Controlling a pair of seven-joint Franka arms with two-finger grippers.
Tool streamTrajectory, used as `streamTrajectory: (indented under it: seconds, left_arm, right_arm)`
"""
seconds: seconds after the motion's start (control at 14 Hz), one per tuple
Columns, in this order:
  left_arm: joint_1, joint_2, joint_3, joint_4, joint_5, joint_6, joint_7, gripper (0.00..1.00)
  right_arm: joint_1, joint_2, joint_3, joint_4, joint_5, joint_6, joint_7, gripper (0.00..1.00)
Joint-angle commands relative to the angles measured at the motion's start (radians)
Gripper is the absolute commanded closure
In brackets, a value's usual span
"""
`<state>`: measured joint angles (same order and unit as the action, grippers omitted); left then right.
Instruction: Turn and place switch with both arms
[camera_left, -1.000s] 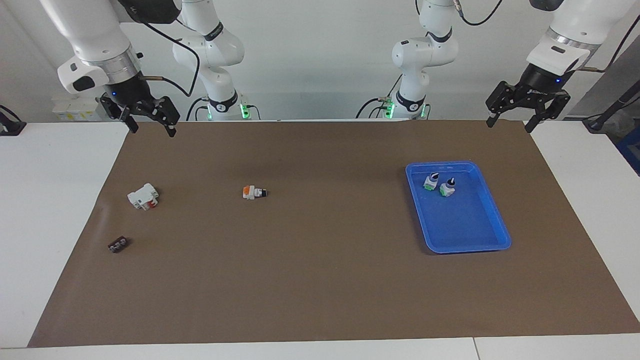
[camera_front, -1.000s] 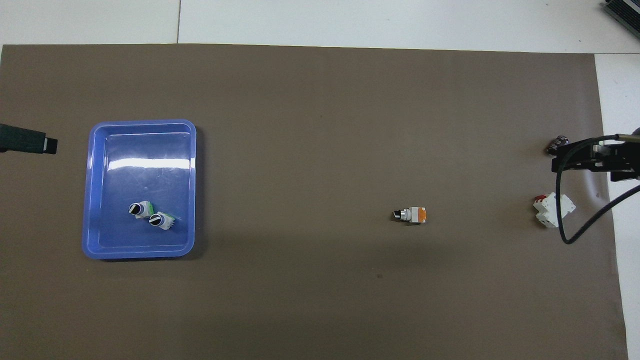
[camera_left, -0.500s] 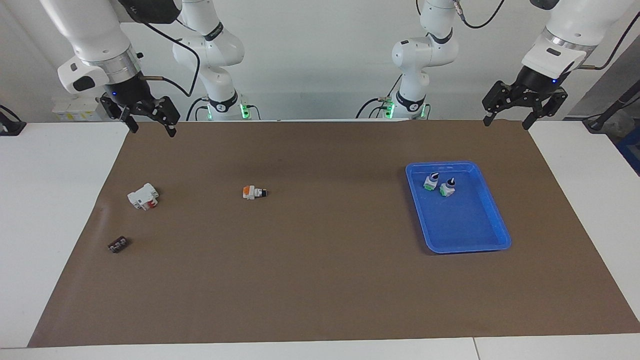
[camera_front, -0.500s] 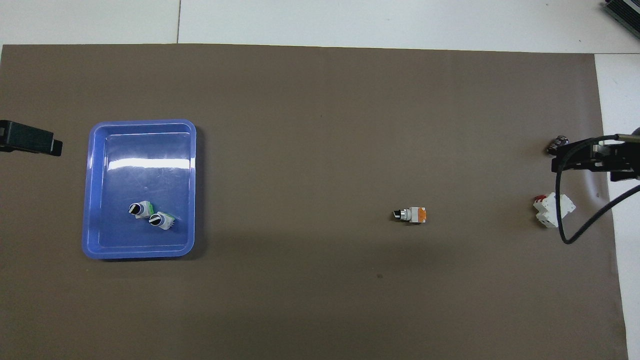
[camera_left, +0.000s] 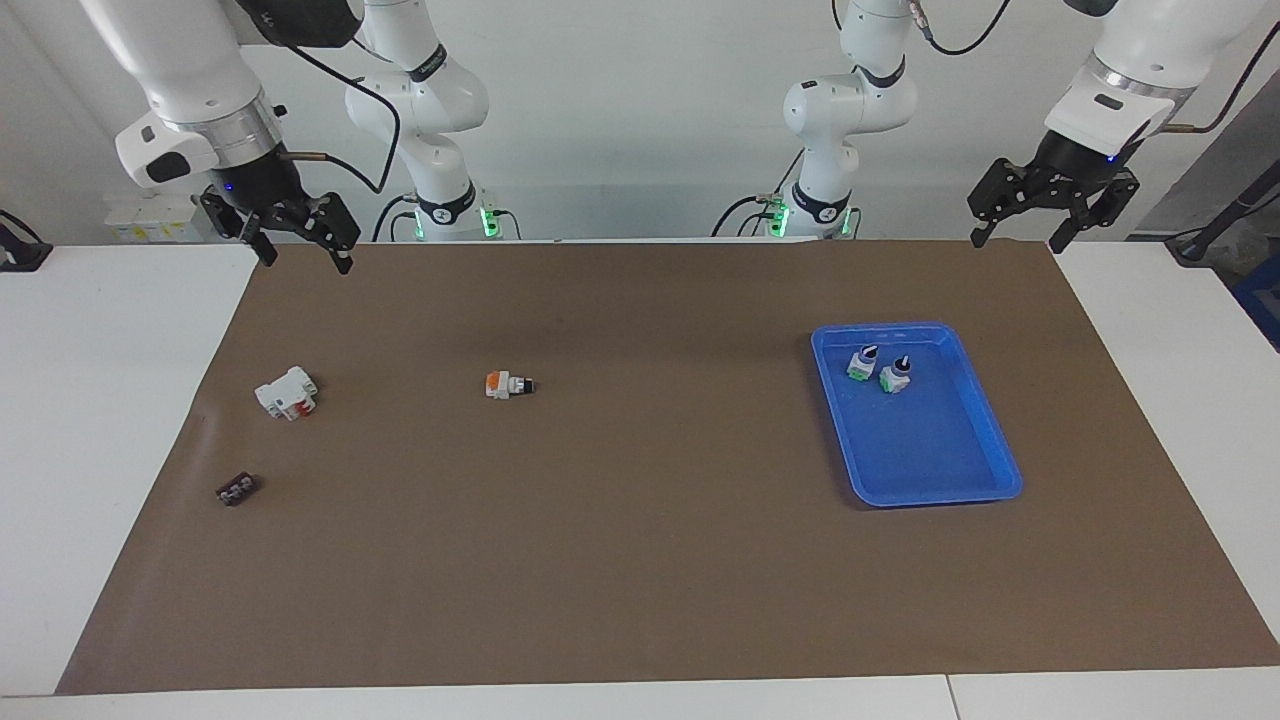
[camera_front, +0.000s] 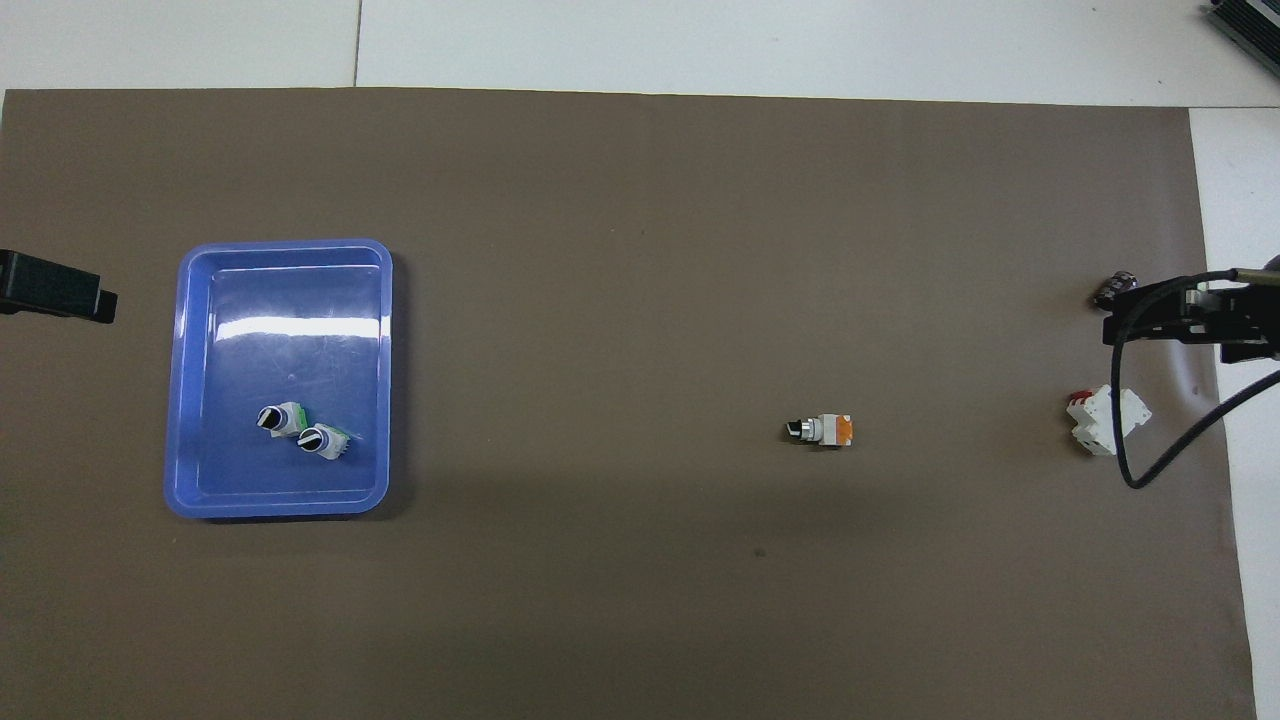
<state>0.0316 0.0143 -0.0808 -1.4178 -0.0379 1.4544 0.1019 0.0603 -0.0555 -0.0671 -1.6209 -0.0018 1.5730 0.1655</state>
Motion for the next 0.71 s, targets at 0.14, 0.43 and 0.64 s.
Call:
streamTrajectory:
  seconds: [0.14, 0.43, 0.64]
  left_arm:
    - [-0.110, 0.001, 0.098, 0.023, 0.021, -0.055, -0.013, 0.00]
    - [-0.101, 0.004, 0.087, 0.023, 0.023, -0.063, -0.013, 0.00]
    - [-0.102, 0.003, 0.090, 0.023, 0.024, -0.075, -0.011, 0.00]
  right_arm:
    - [0.003, -0.017, -0.002, -0.011, -0.009, -0.004, -0.017, 0.00]
    - [0.003, -0.017, 0.000, -0.013, -0.009, -0.004, -0.017, 0.00]
    - [0.003, -0.017, -0.002, -0.013, -0.009, -0.004, -0.017, 0.00]
